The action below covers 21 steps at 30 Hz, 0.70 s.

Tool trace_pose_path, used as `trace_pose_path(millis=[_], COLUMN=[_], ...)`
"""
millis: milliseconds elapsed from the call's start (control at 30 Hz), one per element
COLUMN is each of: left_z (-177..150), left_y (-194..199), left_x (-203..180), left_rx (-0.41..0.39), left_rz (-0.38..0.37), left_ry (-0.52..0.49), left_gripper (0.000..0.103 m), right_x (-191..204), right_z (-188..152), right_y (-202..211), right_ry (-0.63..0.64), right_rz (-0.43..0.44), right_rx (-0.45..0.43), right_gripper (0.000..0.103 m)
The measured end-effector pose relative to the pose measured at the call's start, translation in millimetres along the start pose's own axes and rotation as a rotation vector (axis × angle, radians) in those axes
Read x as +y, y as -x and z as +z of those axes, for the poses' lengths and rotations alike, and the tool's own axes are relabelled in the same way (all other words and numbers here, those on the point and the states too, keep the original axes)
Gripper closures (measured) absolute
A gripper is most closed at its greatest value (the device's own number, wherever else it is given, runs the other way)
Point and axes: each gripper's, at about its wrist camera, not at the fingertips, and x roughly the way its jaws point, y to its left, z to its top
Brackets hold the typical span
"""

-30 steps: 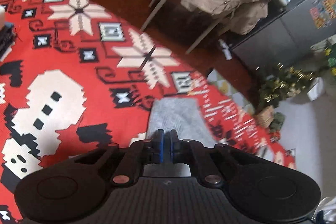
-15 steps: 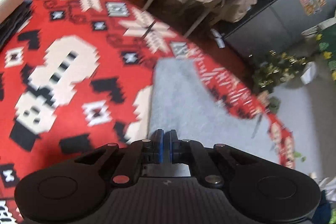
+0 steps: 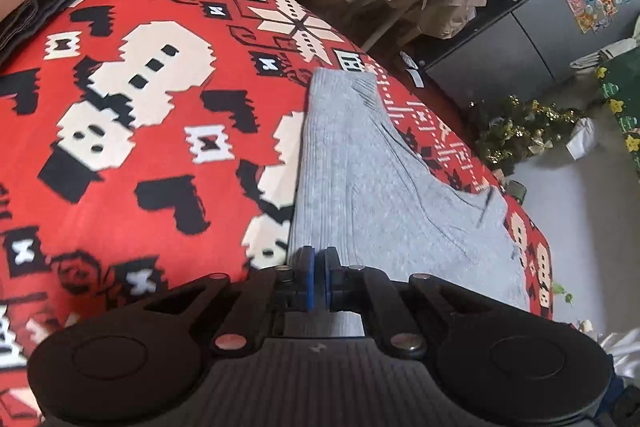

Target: Fold clothes

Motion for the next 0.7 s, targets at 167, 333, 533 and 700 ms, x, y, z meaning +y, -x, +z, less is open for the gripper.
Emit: trace_pose_path(millis=[167, 333, 533, 700], left_z=[-20.5, -36.0, -52.0, -58.2], left_y=[10.5, 16.5, 25.6, 33.8], left_x=[0.6, 8.9, 14.8, 20.2], left_rx=[0.024, 0.025, 0.027, 0.027], left_rz=[0.004, 0.011, 0.027, 0.028], left_ry=[-0.038, -0.027, -0.026, -0.004], left_gripper=[0.097, 0.097, 0.094, 0.094], right_x=[-0.6, 3.7, 14.0, 16.3], right_z=[1.8, -1.6, -9.1, -13.0], right_y=[0.9, -0.4, -5.4, -7.3], right_ry=[-0.003, 0.021, 0.077, 0.093], right_rz=[0.008, 0.016, 0.021, 0.014], right_rx=[-0.002, 0.015, 0.051, 0.058], right_gripper=[0.077, 0.077, 0.086, 0.086])
